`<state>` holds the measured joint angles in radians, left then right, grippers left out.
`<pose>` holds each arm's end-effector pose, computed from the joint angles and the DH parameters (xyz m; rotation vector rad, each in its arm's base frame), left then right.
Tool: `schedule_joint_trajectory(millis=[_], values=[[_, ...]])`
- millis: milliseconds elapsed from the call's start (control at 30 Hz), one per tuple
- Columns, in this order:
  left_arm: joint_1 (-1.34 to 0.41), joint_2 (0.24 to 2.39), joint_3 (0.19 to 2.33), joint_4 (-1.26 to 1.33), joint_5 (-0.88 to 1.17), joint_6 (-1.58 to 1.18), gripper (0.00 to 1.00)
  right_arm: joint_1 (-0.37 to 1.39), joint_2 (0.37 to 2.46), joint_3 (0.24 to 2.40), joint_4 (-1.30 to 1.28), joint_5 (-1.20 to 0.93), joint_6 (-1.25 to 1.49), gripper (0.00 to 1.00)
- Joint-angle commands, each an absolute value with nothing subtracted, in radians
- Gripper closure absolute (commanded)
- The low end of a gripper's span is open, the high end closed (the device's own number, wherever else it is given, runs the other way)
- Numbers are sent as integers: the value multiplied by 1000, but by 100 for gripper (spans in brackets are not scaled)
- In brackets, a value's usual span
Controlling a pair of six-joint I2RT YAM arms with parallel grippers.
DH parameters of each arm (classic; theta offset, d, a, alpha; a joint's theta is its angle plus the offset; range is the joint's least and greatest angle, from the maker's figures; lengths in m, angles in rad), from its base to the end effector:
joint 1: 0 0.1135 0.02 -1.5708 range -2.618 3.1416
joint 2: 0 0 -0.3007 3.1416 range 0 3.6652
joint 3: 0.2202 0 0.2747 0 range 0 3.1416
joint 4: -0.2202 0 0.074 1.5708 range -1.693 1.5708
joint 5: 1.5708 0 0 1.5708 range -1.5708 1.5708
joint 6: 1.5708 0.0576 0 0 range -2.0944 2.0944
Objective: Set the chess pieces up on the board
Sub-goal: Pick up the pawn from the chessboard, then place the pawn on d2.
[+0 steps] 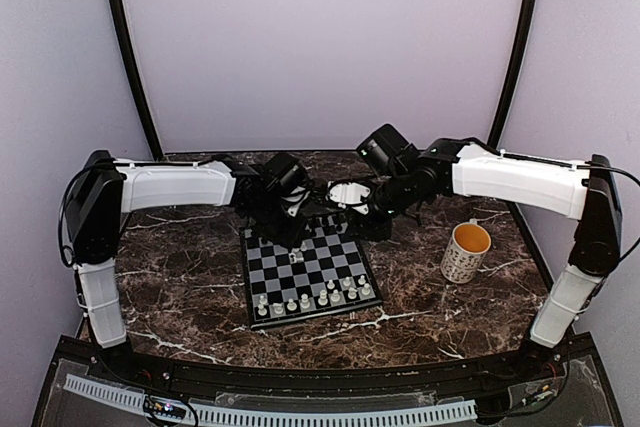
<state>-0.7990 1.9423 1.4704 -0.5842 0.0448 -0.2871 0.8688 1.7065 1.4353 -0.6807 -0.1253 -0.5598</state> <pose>0.3189 -0.3314 0.2108 0.6972 2.6013 -0.4179 0.2600 0.3186 0.2906 -1.6988 1.8818 0.2818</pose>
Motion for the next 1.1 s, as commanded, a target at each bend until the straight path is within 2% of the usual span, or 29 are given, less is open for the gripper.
schedule_joint_trajectory(millis=[0,400,700,1067], values=[[-815,1840,1415,-582,87,-251,94,854,1700,1437,-660,-110,-552,58],[-932,1838,1381,-541,209,-128,94,848,1711,1443,-665,-104,-555,58],[-943,1889,1398,-534,217,-131,93,839,1697,1422,-657,-73,-562,58],[-944,1837,1337,-451,214,-149,94,710,1495,1241,-635,-173,-618,58]])
